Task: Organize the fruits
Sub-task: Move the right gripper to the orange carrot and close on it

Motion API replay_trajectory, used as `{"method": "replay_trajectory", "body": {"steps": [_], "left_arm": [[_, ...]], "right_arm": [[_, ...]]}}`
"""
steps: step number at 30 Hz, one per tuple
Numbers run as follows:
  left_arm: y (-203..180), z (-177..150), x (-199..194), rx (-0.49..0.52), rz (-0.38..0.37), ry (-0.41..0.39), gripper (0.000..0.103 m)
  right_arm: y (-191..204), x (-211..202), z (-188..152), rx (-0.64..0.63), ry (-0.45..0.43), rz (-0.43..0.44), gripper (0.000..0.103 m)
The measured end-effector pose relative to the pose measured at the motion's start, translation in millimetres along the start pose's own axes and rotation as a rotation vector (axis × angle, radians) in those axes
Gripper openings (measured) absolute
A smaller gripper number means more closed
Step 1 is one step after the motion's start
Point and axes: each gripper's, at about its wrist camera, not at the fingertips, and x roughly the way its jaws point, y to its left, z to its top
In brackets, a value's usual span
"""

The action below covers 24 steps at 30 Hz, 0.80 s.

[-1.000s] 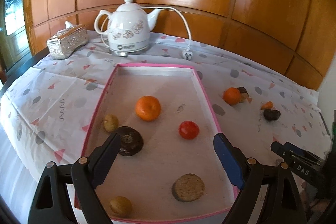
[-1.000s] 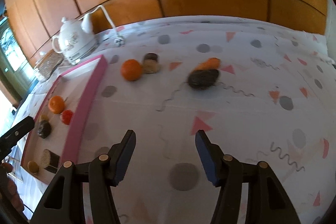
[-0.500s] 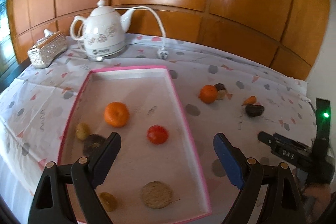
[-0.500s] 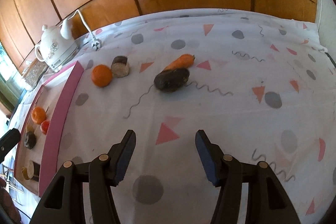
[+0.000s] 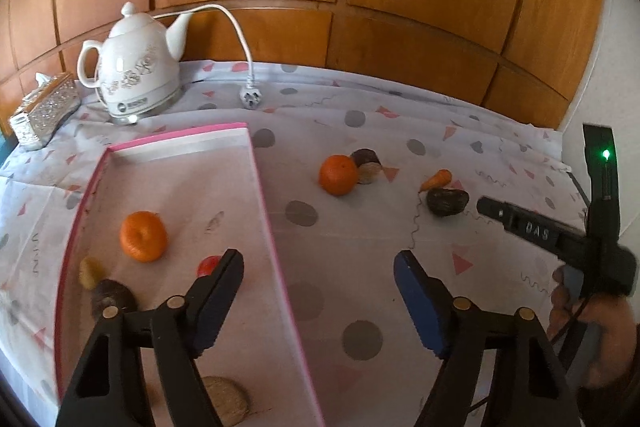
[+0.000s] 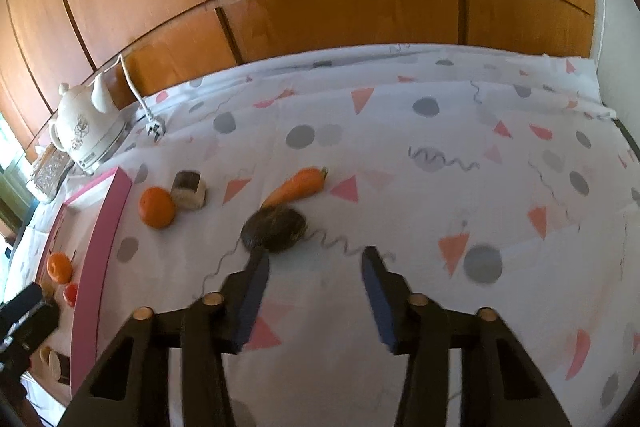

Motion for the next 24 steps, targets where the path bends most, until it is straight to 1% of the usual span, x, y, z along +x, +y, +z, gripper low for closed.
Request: {"method": "replay_trajectory", "body": {"steps": [2, 4, 8, 9, 10, 13, 14, 15, 16, 19, 21, 24], "left_arm": [[-4.6, 2.0, 4.9, 0.004, -0.010, 0.008, 0.074], [-11.1, 4.9, 11.7, 0.014, -0.022, 0.019, 0.071], [-21.9, 10.2, 25.1, 0.014, -0.044, 0.043, 0.070], [-24.5, 11.4, 28.7, 0.012, -0.051, 0.050, 0.069], [-27.3, 12.8, 32.5, 0.011, -0.055, 0.057, 0.069], [-34.7, 16.1, 42.4, 0.011, -0.064, 0.071, 0.069], [-35.7, 16.7, 44.9, 0.007, -0.062, 0.075, 0.070], [-36.6, 17.9, 47.4, 0.003, -0.063, 0.079, 0.070], [-37.5, 19.0, 48.9, 0.000, -0.068, 0.080, 0.070], [-39.2, 22.3, 54.3, -0.004, -0.075, 0.085, 0.070], [-40.8, 24.7, 58.9, -0.007, -0.083, 0.093, 0.070], [-44.7, 28.0, 63.7, -0.002, -0.087, 0.098, 0.070]], "right_arm": [[-1.0, 2.3, 5.9, -0.009, -0.005, -0.005, 0.041], [-2.5, 6.2, 10.9, -0.016, -0.005, -0.009, 0.037], [-11.1, 13.8, 16.0, 0.007, -0.007, -0.039, 0.037], [-14.6, 16.6, 17.1, 0.024, -0.002, -0.034, 0.037], [-17.1, 22.0, 18.5, 0.034, 0.013, -0.023, 0.034], [-16.7, 36.2, 21.2, 0.010, 0.045, -0.035, 0.033], [-16.3, 42.4, 22.2, 0.008, 0.063, -0.023, 0.033], [-14.9, 46.7, 22.8, 0.004, 0.082, 0.013, 0.028], [-11.2, 48.9, 22.7, -0.008, 0.100, 0.062, 0.025], [0.5, 42.8, 19.5, -0.069, 0.106, 0.174, 0.025], [4.2, 40.3, 17.4, -0.092, 0.108, 0.184, 0.025], [-3.3, 42.2, 17.5, -0.077, 0.103, 0.158, 0.025]]}}
